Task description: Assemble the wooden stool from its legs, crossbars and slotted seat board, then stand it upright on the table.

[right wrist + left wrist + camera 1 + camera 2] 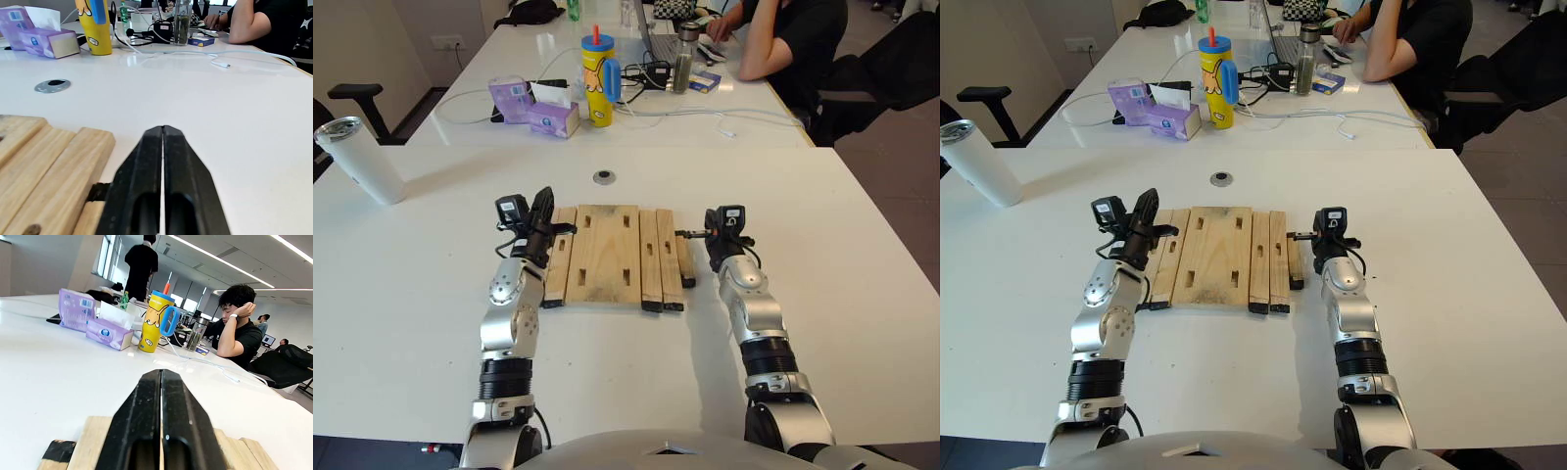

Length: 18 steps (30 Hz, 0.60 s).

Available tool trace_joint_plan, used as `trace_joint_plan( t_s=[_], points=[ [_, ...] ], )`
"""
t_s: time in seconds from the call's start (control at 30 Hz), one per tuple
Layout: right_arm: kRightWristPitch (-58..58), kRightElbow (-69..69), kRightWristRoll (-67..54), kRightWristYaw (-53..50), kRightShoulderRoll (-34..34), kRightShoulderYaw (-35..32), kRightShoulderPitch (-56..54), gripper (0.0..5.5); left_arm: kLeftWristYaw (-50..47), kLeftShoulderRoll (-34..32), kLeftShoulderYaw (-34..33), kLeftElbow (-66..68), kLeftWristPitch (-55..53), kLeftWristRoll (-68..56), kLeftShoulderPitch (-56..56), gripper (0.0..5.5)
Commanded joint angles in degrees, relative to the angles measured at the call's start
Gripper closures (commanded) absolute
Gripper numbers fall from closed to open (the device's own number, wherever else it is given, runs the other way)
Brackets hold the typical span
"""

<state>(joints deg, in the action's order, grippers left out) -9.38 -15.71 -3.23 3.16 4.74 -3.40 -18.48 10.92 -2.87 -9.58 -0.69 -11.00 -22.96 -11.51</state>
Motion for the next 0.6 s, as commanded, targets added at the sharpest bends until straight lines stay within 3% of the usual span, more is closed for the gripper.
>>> trace_joint_plan(
  t_s=[0.03,0.27,0.5,0.6],
  points=[
    [0.13,0.14,0.18,-1.01,0.38,-1.01,0.75,5.5,2.15,-5.78,-1.72,-1.05,-4.27,0.29,2.19,5.48],
    [0.49,2.13,1.76,-1.8,0.33,-0.05,2.76,5.5,5.32,-15.39,1.64,0.95,-5.15,10.35,10.64,5.48],
    [0.16,2.1,2.33,-1.99,0.54,-0.5,2.6,5.5,7.5,-17.55,2.24,1.15,-6.93,11.71,12.03,5.48],
    [0.32,1.82,2.51,-2.0,0.67,-0.52,2.41,5.5,8.46,-17.24,2.96,1.11,-7.68,11.73,12.31,5.08]
  ],
)
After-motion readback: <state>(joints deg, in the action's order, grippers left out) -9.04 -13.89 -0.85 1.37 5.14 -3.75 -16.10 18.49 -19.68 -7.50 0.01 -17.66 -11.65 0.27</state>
